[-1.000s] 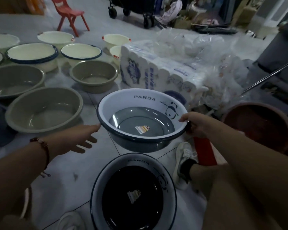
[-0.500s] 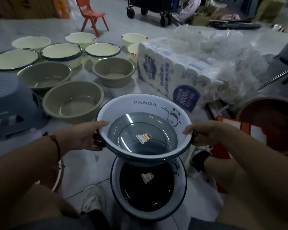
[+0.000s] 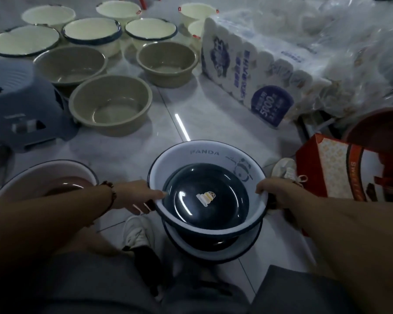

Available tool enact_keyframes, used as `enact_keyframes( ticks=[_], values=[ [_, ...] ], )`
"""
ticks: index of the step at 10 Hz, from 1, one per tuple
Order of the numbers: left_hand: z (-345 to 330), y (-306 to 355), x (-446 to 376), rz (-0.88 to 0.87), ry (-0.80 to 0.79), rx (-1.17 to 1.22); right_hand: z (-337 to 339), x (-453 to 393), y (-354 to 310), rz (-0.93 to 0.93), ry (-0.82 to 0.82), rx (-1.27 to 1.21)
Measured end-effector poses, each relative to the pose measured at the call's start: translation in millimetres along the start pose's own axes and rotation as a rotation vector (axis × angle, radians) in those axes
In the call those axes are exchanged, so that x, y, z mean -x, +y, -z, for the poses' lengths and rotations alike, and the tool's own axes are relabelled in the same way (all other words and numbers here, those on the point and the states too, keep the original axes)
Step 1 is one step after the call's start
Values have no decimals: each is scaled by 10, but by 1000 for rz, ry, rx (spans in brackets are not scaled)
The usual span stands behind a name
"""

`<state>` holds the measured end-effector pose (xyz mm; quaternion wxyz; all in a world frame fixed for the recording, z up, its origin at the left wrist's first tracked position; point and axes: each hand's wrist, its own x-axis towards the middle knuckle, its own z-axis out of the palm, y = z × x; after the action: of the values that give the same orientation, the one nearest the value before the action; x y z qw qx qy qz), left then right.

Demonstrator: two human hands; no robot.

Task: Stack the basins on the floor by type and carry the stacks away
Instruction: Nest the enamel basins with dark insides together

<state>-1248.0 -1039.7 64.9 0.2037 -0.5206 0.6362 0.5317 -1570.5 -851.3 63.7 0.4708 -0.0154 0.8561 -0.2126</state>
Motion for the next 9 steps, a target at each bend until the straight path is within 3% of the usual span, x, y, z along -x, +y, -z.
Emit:
enact_keyframes(
  ticks=[2,4,5,6,8,9],
  values=[
    [-251,-15,-296,52,-65,-23,-161,-253,262,-121,22,86],
    [-627,-155,-605,61,35,-228,-305,-604,547,-264,2,82],
    [-449,-255,-688,-34,94,-318,-490,-677,486,-241,32,55],
    [-352,-327,-785,-101,118,-305,-610,-800,339,-87,-7,170],
    [-66,-714,-1040,-55,254,-167,-907,-887,-202,40,-15,-6],
    [244,-963,-1073,-3,384,-118,-1236,-845,-574,155,-165,-95]
  ],
)
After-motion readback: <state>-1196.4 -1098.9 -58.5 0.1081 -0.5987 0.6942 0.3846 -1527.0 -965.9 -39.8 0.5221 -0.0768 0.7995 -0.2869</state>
